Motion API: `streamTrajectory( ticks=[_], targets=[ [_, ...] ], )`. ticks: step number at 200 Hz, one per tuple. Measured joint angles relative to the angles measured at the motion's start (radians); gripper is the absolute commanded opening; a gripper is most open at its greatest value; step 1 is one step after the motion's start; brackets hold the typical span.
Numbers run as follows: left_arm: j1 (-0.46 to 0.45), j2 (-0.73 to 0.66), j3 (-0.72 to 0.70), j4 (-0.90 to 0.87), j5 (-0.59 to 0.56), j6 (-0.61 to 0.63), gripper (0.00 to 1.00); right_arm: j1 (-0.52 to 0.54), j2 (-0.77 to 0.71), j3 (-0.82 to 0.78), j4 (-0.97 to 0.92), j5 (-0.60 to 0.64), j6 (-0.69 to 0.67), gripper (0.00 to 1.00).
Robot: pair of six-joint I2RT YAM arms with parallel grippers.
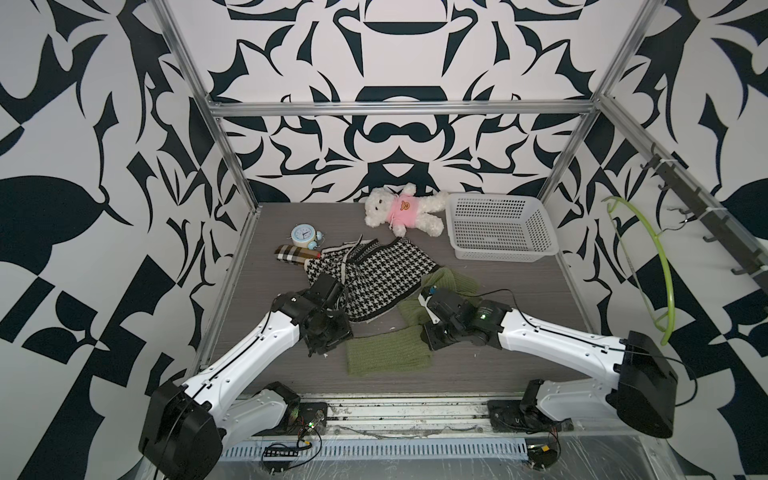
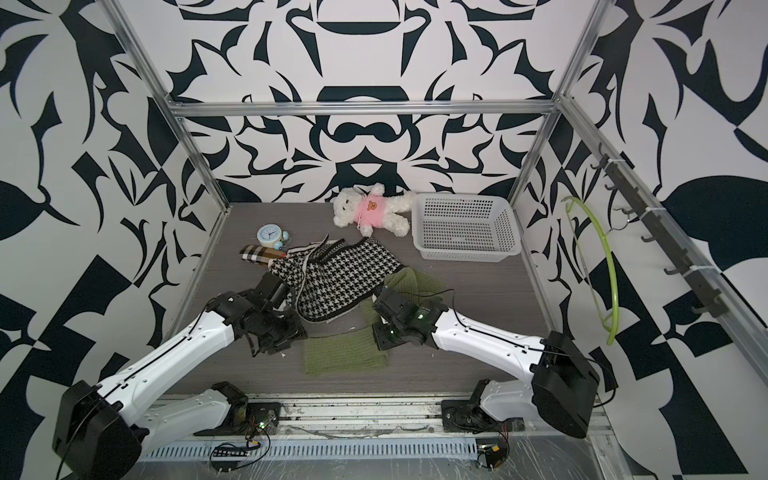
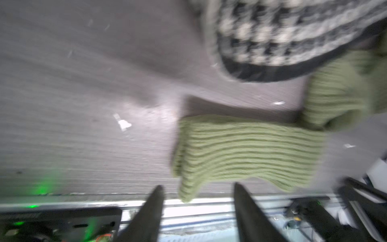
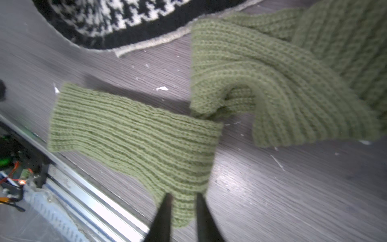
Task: Roll up the scarf and place it into the basket
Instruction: Fold the scarf at the center of the board, then roll the scarf at the center of the board.
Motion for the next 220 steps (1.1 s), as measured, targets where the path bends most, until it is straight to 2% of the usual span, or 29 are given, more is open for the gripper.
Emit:
streamTrajectory(
  ticks=[20,59,77,111,130,144,160,190,220],
  targets=[
    [-0.027,0.037,0.029,0.086,0.055,-0.005,0.00,0.011,0.011,-0.026,0.056,-0.027,0.022,0.00],
    [-0.147,0.265,0.084,0.230,0.138,-0.015,0.00,0.039,0.097,-0.085,0.150,-0.069,0.075,0.00],
    [-0.163,0.316,0.033,0.301,0.167,-0.039,0.00,0.048,0.127,-0.126,0.175,-0.076,0.100,0.00],
    [-0.152,0.322,-0.095,0.342,0.181,-0.077,0.00,0.052,0.153,-0.157,0.194,-0.080,0.124,0.00],
    [-0.150,0.322,-0.089,0.346,0.187,-0.079,0.00,0.052,0.111,-0.157,0.178,-0.066,0.138,0.14],
    [-0.150,0.322,-0.058,0.351,0.195,-0.073,0.00,0.052,0.039,-0.157,0.145,-0.040,0.158,0.32],
    [-0.150,0.324,-0.019,0.360,0.203,-0.062,0.00,0.050,-0.047,-0.158,0.110,-0.010,0.159,0.41],
    [-0.164,0.369,0.066,0.383,0.224,-0.043,0.00,0.020,-0.109,-0.171,0.079,0.013,0.158,0.49],
    [-0.196,0.451,0.131,0.401,0.244,-0.026,0.00,-0.001,-0.085,-0.227,0.100,-0.004,0.158,0.50]
  ],
)
